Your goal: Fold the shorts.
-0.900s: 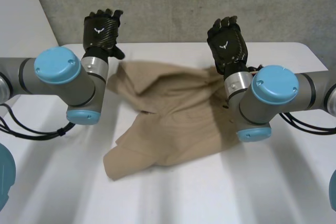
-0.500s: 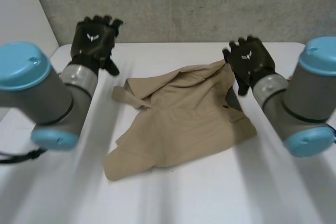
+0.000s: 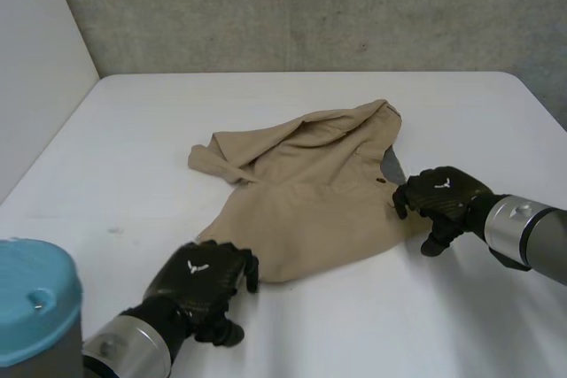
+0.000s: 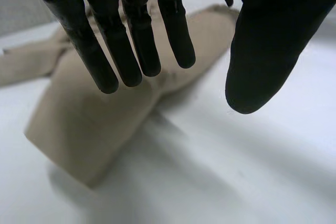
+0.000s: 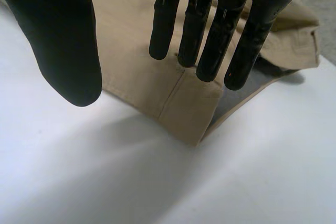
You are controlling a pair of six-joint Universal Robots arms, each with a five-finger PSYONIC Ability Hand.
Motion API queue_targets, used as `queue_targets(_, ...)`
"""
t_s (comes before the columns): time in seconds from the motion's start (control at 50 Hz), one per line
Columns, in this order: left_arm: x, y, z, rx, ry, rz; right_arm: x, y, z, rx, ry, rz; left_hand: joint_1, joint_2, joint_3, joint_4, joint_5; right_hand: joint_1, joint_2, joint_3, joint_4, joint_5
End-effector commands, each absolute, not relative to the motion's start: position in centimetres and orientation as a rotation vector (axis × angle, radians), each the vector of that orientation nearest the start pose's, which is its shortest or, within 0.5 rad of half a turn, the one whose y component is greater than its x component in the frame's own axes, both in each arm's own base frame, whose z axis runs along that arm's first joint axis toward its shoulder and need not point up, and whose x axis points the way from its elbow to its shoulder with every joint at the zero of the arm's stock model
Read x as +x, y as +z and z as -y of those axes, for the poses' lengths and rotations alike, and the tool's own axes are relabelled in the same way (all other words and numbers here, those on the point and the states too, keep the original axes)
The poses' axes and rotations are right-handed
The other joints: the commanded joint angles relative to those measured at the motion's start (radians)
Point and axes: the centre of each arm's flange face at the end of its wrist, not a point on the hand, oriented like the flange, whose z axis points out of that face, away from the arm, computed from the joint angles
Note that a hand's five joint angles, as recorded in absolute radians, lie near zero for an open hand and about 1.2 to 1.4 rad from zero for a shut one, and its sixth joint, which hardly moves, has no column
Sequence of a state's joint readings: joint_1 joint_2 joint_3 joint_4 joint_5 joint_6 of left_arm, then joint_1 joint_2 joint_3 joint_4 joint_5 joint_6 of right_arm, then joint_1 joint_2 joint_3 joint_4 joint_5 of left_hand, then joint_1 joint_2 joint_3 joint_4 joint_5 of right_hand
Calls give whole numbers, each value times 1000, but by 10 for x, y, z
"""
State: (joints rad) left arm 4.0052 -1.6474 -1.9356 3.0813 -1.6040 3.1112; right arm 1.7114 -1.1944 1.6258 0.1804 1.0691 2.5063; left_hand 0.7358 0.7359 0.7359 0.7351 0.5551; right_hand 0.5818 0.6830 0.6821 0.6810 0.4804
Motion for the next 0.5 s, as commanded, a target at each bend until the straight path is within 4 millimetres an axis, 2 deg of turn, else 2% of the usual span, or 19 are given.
queue_targets(0.02,-261,156,114,983,-1528,-2916,220,152,284,-1282,-1465,-2204,-81,-81,-81,-81,-75,123,22,23,24,50)
queue_targets(0.08,-263,150,119,976,-1515,-2913,220,147,289,-1286,-1498,-2194,-132,-132,-132,-131,-126,96,-5,-4,-3,23)
queue_targets(0.14,-264,143,132,913,-1543,-2884,222,138,294,-1291,-1513,-2188,-173,-173,-173,-172,-167,52,-49,-48,-47,-21)
queue_targets(0.26,-262,147,160,784,-1663,-2752,224,132,301,-1298,-1541,-2177,-173,-173,-173,-172,-167,46,-55,-54,-53,-27)
queue_targets(0.36,-263,151,173,800,-1712,-2675,224,131,308,-1313,-1582,-2161,-173,-173,-173,-172,-167,52,-49,-48,-47,-21)
queue_targets(0.5,-262,146,186,796,-1712,-2642,224,128,316,-1311,-1645,-2163,-170,-170,-170,-169,-164,70,-31,-30,-29,-3)
